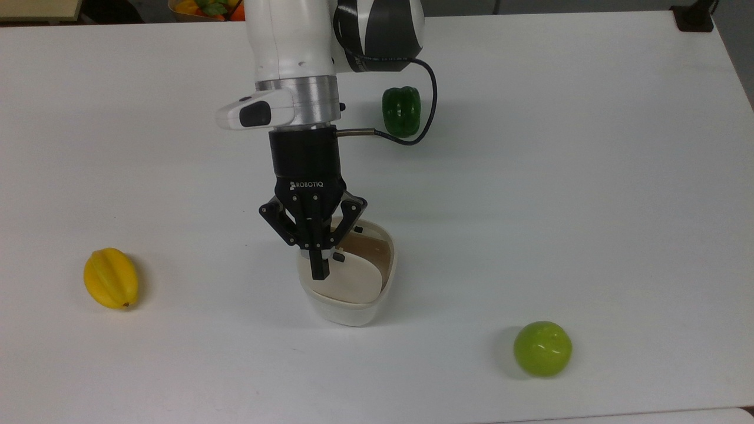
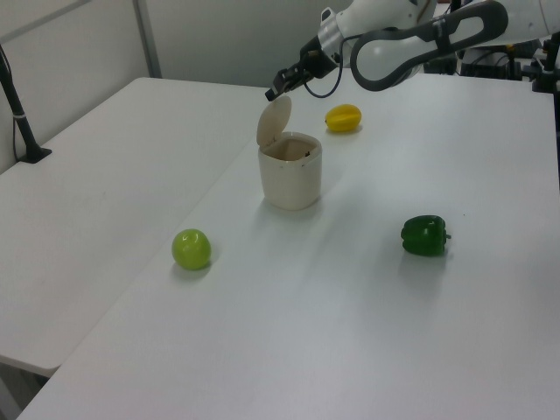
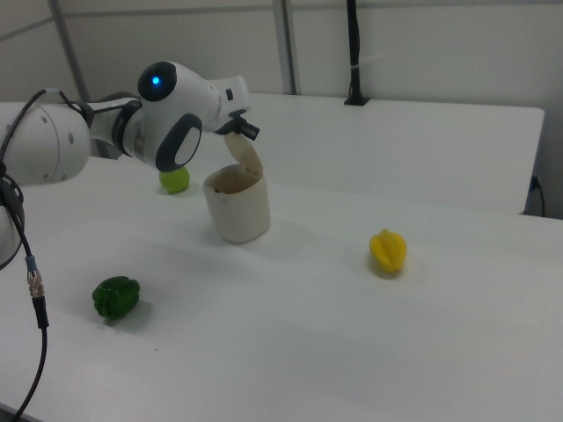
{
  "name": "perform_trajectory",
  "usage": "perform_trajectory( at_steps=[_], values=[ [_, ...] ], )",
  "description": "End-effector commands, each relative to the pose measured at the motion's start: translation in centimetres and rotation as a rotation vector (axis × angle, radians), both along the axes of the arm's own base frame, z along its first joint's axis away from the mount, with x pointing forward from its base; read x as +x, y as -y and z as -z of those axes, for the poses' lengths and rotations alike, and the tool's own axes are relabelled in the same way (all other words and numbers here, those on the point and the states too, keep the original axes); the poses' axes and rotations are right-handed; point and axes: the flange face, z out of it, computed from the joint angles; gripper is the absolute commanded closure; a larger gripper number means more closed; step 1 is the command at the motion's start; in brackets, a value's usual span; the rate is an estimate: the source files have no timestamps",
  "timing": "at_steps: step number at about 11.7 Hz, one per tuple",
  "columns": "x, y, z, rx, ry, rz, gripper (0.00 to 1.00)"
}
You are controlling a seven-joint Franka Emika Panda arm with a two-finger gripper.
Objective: Close garbage bin
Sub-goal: 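Push the raised lid down onto the bin opening with the gripper, then press the gripper on the closed lid to seat it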
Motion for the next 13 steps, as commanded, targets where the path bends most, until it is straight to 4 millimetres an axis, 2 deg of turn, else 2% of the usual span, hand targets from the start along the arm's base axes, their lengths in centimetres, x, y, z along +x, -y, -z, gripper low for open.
perform_trajectory(
  at_steps=[1, 5, 9, 13],
  values=[
    [-0.2, -0.5, 0.6, -0.009, -0.085, -0.028, 1.0],
    [-1.8, -1.2, 0.9, 0.019, -0.342, -0.098, 1.0],
    [-2.4, -1.2, 2.9, 0.018, -0.42, -0.11, 1.0],
    [-1.9, 1.8, 3.8, 0.0, -0.419, -0.079, 1.0]
  ],
)
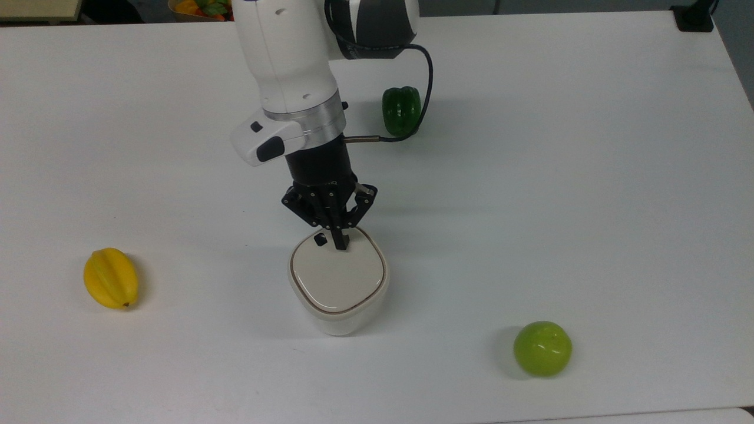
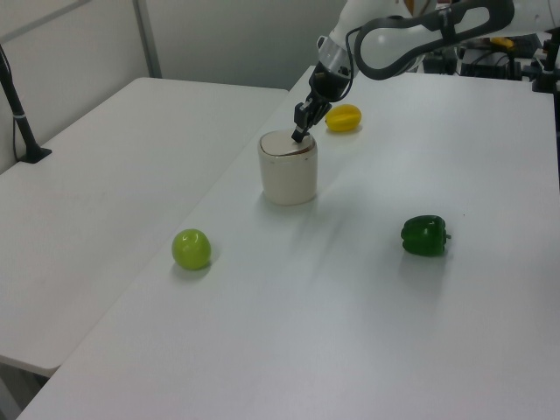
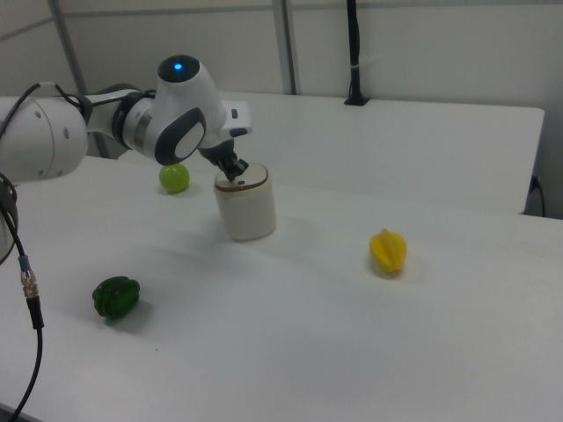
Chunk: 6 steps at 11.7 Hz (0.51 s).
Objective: Close garbage bin
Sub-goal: 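Press the gripper on the closed lid to seat it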
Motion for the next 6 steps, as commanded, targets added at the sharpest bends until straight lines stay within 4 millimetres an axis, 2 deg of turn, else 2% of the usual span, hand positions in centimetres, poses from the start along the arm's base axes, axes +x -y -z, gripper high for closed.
perform_trajectory(
  at_steps=[1, 6],
  values=[
    [-0.29, 2.01, 0.1, -0.014, -0.009, 0.012, 1.0],
    [-0.46, 2.74, 0.79, -0.015, -0.032, 0.023, 1.0]
  ],
)
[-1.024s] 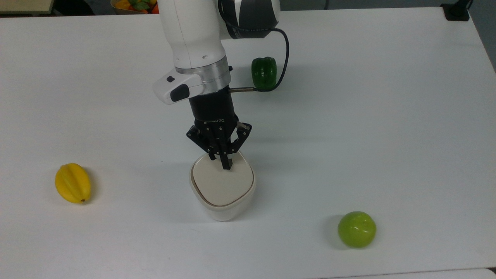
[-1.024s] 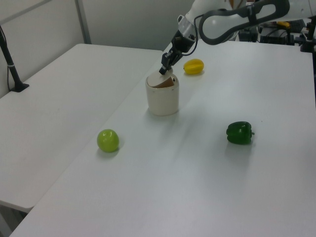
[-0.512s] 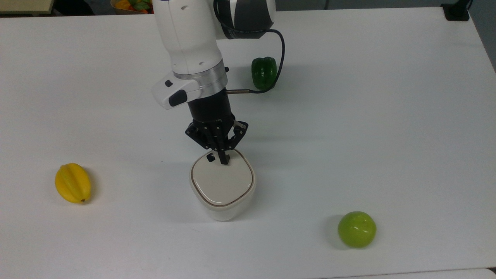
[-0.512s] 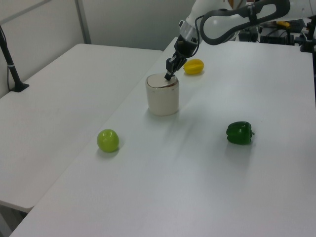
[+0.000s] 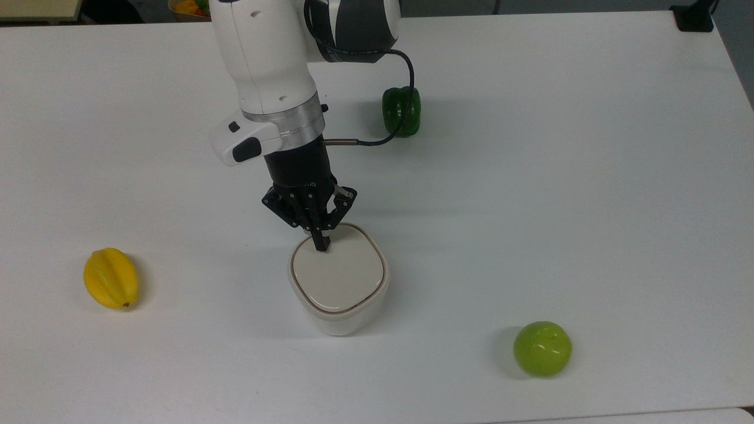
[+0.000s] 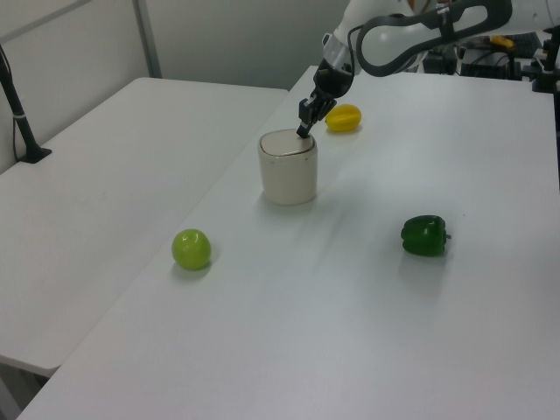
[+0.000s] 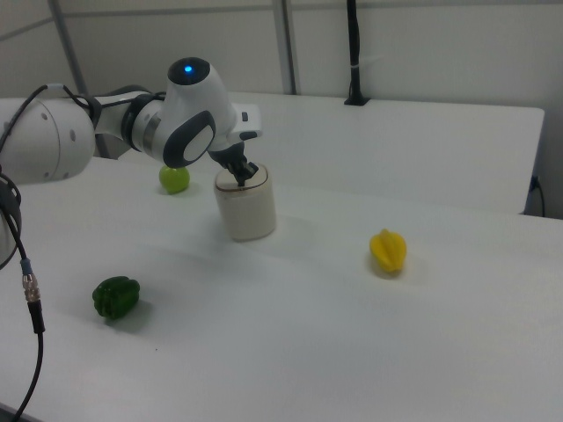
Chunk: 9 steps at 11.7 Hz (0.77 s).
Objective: Close garbage bin
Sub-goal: 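Press the gripper on the closed lid to seat it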
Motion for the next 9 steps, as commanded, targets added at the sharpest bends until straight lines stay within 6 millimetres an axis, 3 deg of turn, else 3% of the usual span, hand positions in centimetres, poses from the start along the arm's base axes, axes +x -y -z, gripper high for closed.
perform_trajectory(
  at_steps=[1, 6, 9],
  values=[
    [-0.7, 0.4, 0.6, -0.012, -0.028, -0.009, 1.0],
    [-0.5, 0.2, 3.8, -0.038, -0.072, -0.023, 1.0],
    [-0.4, 0.2, 3.8, -0.037, -0.068, -0.021, 1.0]
  ],
)
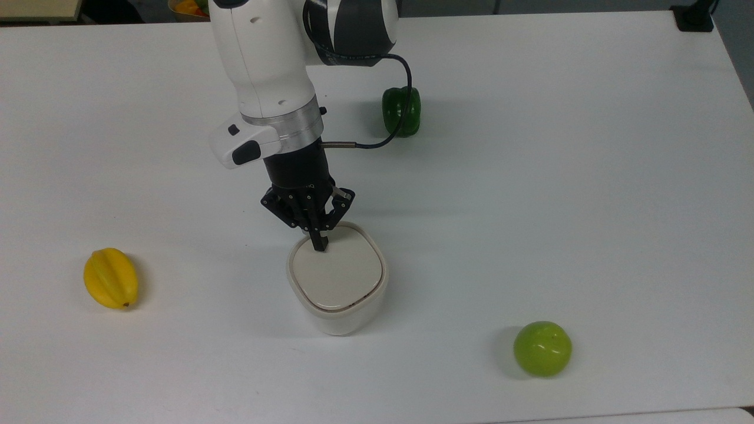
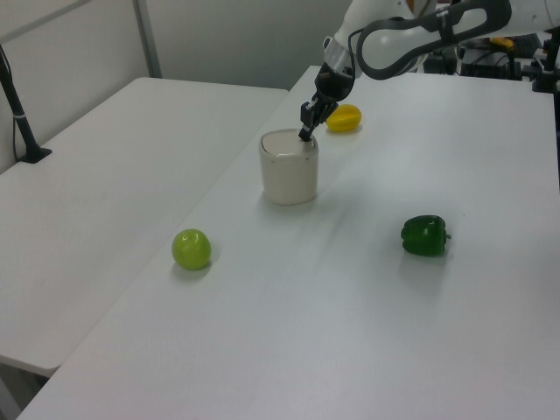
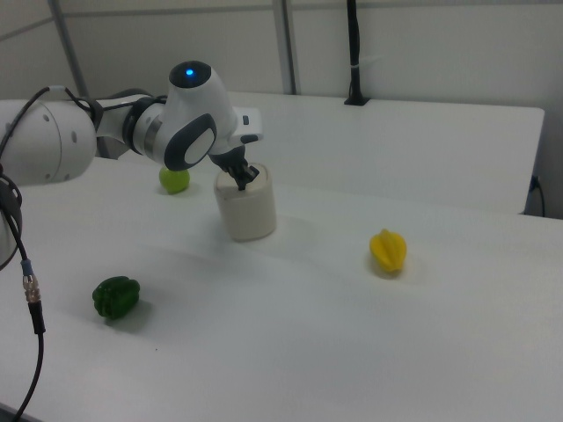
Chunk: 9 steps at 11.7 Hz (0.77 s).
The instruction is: Close garbage bin
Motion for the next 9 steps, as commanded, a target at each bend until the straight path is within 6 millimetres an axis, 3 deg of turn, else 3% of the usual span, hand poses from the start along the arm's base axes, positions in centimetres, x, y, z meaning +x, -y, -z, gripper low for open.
perform_trajectory(
  at_steps=[1, 3, 6, 8, 9],
  values=[
    [-0.3, 0.0, 2.1, -0.025, -0.046, -0.016, 1.0],
    [-0.9, 0.3, -2.3, -0.002, 0.007, 0.001, 1.0],
    [-3.4, 1.9, -8.1, 0.024, -0.059, -0.001, 1.0],
    [-6.3, 3.0, -10.0, 0.004, -0.222, -0.002, 0.85],
    [-7.8, 3.3, -10.9, -0.039, -0.298, -0.021, 0.82]
  ],
)
